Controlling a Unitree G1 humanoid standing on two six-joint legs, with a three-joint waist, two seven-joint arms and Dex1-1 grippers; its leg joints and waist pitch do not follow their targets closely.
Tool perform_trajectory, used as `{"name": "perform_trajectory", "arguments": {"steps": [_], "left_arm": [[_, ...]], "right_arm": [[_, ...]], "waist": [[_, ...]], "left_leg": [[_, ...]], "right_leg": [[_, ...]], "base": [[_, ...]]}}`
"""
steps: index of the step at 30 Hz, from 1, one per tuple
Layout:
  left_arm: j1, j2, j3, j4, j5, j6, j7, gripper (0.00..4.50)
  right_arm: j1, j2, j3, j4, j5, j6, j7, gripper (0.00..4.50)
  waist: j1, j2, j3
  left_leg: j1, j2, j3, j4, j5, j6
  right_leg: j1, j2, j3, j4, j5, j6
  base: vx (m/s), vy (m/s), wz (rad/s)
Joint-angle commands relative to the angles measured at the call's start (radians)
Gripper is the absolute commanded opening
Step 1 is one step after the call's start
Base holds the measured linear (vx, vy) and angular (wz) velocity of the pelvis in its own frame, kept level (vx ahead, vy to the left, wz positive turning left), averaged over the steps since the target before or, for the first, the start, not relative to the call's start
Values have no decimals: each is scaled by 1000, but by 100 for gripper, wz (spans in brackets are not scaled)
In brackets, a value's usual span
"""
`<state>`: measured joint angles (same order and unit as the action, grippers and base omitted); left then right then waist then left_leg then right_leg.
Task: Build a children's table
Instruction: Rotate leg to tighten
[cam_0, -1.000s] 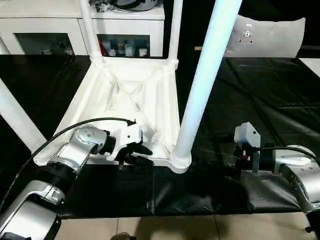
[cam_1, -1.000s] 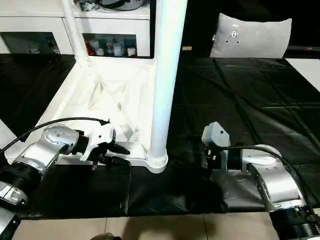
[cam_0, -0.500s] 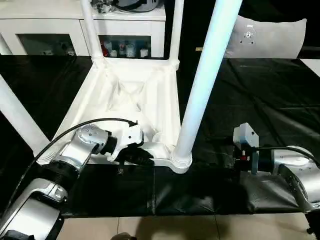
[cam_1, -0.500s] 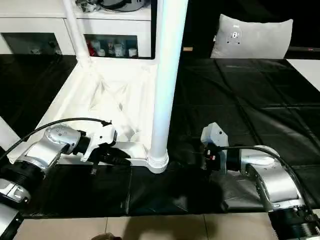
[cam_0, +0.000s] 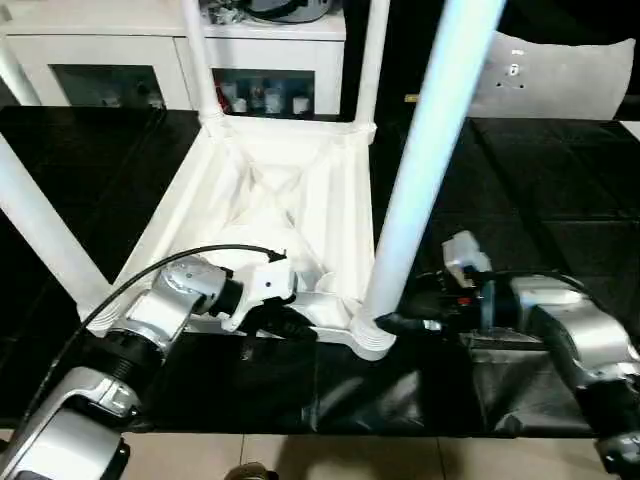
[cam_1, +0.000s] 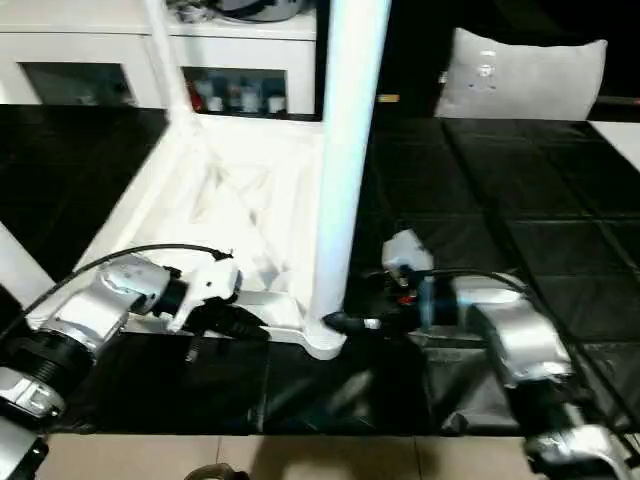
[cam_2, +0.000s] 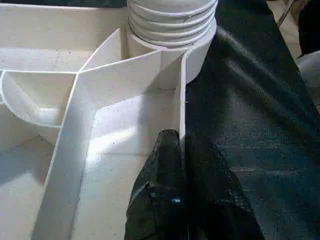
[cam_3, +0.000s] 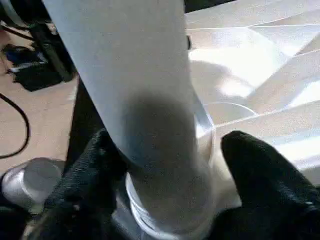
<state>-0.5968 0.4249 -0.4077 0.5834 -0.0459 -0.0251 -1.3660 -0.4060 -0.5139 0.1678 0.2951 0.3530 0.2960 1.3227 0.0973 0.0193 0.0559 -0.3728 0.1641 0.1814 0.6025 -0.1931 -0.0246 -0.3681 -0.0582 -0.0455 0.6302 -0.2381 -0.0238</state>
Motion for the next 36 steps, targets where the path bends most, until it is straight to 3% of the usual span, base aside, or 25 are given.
{"name": "perform_trajectory", "arguments": {"steps": [1,5,12,15,18,19,20,21,25,28,29,31,32,36], "left_arm": [[23,-46,-15,-7,-33,-10,-8,0],[25,-45,-8,-2,-20,-10,5,0],[25,-43,11,-6,-28,11,-8,0],[29,-55,29,-31,-48,64,9,0],[36,-86,53,-79,-76,143,64,0],[35,-103,62,-90,-81,171,96,0],[31,-133,71,-97,-71,199,160,0],[31,-133,71,-97,-71,199,160,0],[12,-207,82,-87,-28,249,306,0],[-7,-266,94,-67,6,263,415,0],[-28,-313,101,-34,41,260,512,0],[-47,-348,99,5,81,240,607,0],[-47,-348,99,6,81,240,609,0],[-47,-324,92,4,100,234,596,0]], "right_arm": [[-20,-5,-2,8,3,9,4,301],[-36,-1,8,34,5,12,33,270],[-38,1,13,33,11,27,57,212],[-29,12,4,20,23,41,52,206],[-16,53,3,-1,-15,33,-63,202],[-20,77,1,3,-41,48,-137,202],[-30,123,-9,16,-77,63,-261,201],[-30,123,-9,16,-77,63,-261,201],[-55,215,-33,44,-124,91,-469,195],[-72,281,-53,64,-155,121,-617,194],[-86,342,-80,80,-174,142,-752,194],[-82,392,-86,84,-191,115,-814,194],[-82,392,-86,84,-191,114,-814,229],[-54,391,-112,57,-167,77,-791,265]], "waist": [[0,-11,-66],[-1,-11,-64],[0,-10,-65],[-3,-11,-65],[-7,-11,-63],[-10,-7,-62],[-17,-10,-57],[-26,-10,-56],[-54,-12,-57],[-59,-11,-60],[-60,-10,-63],[-61,-8,-65],[-59,-9,-67],[-51,-4,-66]], "left_leg": [[15,76,-23,-62,-90,82],[16,76,-23,-65,-116,64],[14,75,-23,-64,-103,69],[14,76,-24,-65,-101,68],[14,74,-24,-66,-107,65],[14,75,-25,-68,-111,56],[13,72,-26,-71,-129,44],[12,68,-28,-74,-149,26],[11,62,-28,-71,-146,18],[9,60,-25,-68,-117,36],[8,59,-26,-67,-98,38],[12,61,-26,-68,-90,36],[11,61,-26,-67,-83,41],[9,63,-25,-68,-78,70]], "right_leg": [[39,-98,46,-68,2,-271],[37,-99,48,-74,-63,-257],[36,-100,47,-73,-47,-254],[35,-99,46,-72,-46,-258],[35,-100,47,-74,-62,-259],[33,-100,47,-74,-75,-257],[32,-98,47,-79,-116,-249],[35,-99,48,-85,-166,-239],[34,-95,51,-92,-206,-220],[34,-93,53,-94,-183,-210],[36,-91,52,-90,-153,-212],[32,-90,51,-88,-120,-214],[37,-92,51,-86,-93,-218],[37,-95,51,-84,-36,-225]], "base": [[0,0,0],[0,0,0],[0,0,0],[0,0,0],[0,0,0],[0,0,0],[0,0,0],[0,0,0],[0,0,0],[0,0,0],[0,0,0],[0,0,0],[0,0,0],[0,0,0]]}}
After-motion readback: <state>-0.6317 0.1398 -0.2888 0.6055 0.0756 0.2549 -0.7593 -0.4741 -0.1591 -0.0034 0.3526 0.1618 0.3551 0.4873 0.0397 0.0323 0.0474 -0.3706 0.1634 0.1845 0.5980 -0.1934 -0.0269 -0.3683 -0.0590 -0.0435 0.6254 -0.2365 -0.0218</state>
